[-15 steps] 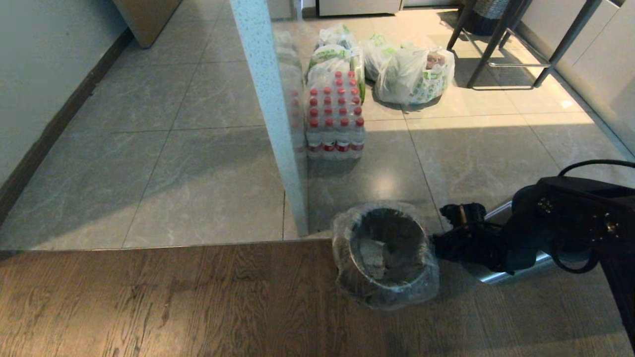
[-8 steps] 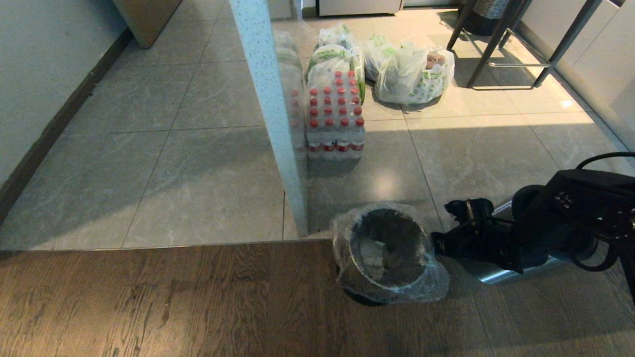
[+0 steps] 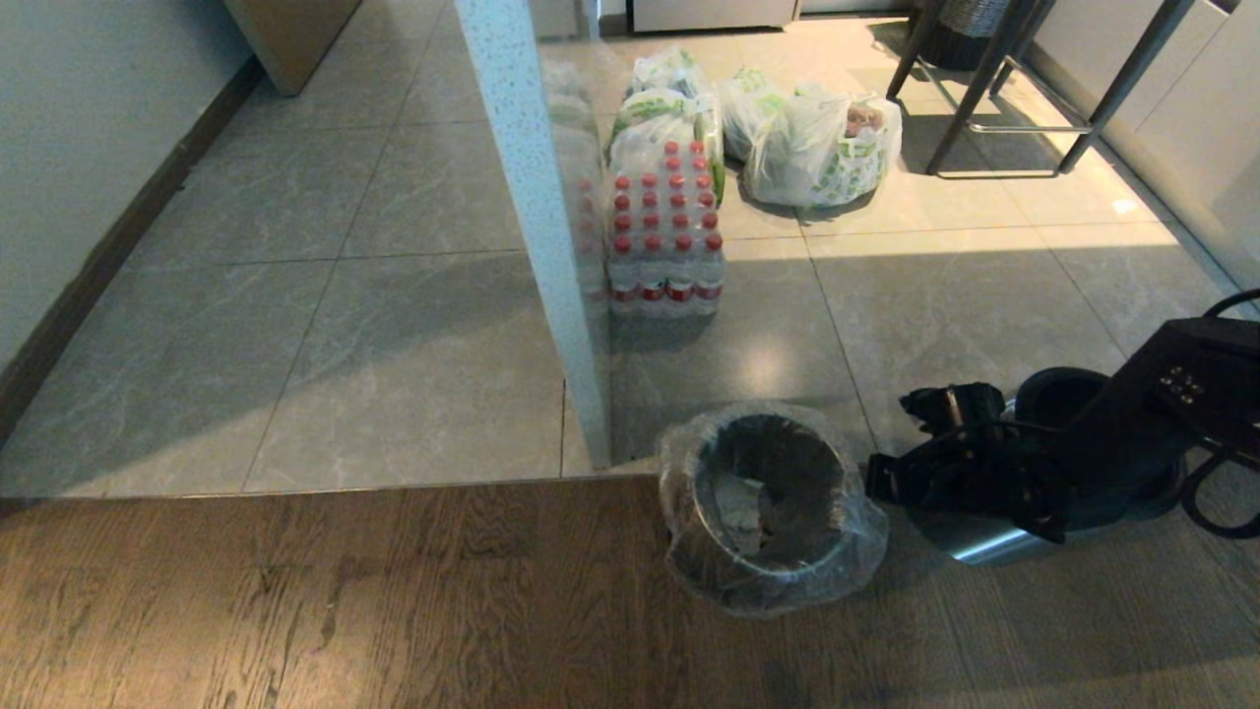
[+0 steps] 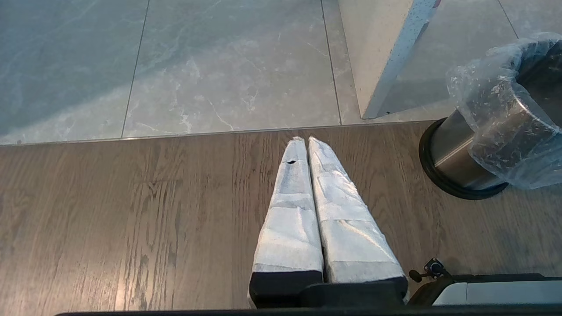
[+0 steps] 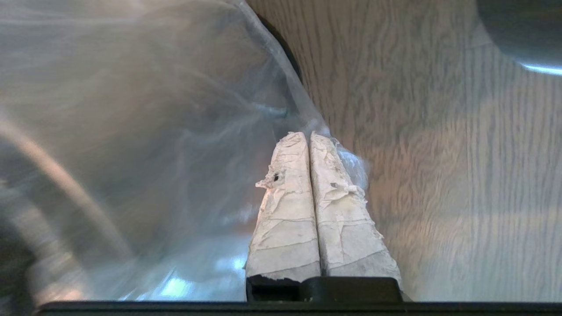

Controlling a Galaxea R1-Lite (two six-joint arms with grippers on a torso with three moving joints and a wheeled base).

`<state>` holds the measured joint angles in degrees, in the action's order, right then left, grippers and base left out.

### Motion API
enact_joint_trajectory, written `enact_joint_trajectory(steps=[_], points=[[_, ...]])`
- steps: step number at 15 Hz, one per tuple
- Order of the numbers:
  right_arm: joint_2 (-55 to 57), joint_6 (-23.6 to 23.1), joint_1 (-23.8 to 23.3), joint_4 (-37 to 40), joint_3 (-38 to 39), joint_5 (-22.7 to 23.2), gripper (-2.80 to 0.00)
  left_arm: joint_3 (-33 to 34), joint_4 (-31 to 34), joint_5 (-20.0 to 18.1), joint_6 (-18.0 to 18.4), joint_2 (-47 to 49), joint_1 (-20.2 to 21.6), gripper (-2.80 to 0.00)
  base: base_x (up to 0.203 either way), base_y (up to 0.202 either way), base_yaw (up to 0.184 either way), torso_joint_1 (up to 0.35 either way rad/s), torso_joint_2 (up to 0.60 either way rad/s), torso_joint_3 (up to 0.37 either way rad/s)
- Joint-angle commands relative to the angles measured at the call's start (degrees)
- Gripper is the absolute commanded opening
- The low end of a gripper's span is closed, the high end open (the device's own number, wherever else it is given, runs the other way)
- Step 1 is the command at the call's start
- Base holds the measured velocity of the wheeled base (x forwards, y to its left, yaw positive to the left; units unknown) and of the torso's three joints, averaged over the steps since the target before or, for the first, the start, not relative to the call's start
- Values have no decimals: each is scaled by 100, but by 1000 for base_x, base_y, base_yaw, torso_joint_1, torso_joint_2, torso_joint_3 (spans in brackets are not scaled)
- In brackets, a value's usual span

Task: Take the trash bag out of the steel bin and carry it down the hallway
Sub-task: Pick up the trash bag

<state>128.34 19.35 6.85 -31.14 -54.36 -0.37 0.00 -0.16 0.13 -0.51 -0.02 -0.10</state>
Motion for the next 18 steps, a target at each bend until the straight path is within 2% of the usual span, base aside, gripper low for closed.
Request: enact_joint_trajectory(steps=[1,5,9,12,18], points=[[-289,47,52,71,-4,60,-280,9,-2,4,-2,2,1,-280,0,0,0,0,0,0],[-616,20,249,126,28,94,-280,5,-2,4,-2,2,1,-280,0,0,0,0,0,0],[-989,-28,752,415,114,99,-280,0,-2,4,-2,2,1,-280,0,0,0,0,0,0],[-1114,-28,961,592,189,105,-280,6,-2,4,-2,-3,1,-280,0,0,0,0,0,0],[-1066,-362,1125,618,171,63,-280,9,-2,4,-2,2,1,-280,0,0,0,0,0,0]])
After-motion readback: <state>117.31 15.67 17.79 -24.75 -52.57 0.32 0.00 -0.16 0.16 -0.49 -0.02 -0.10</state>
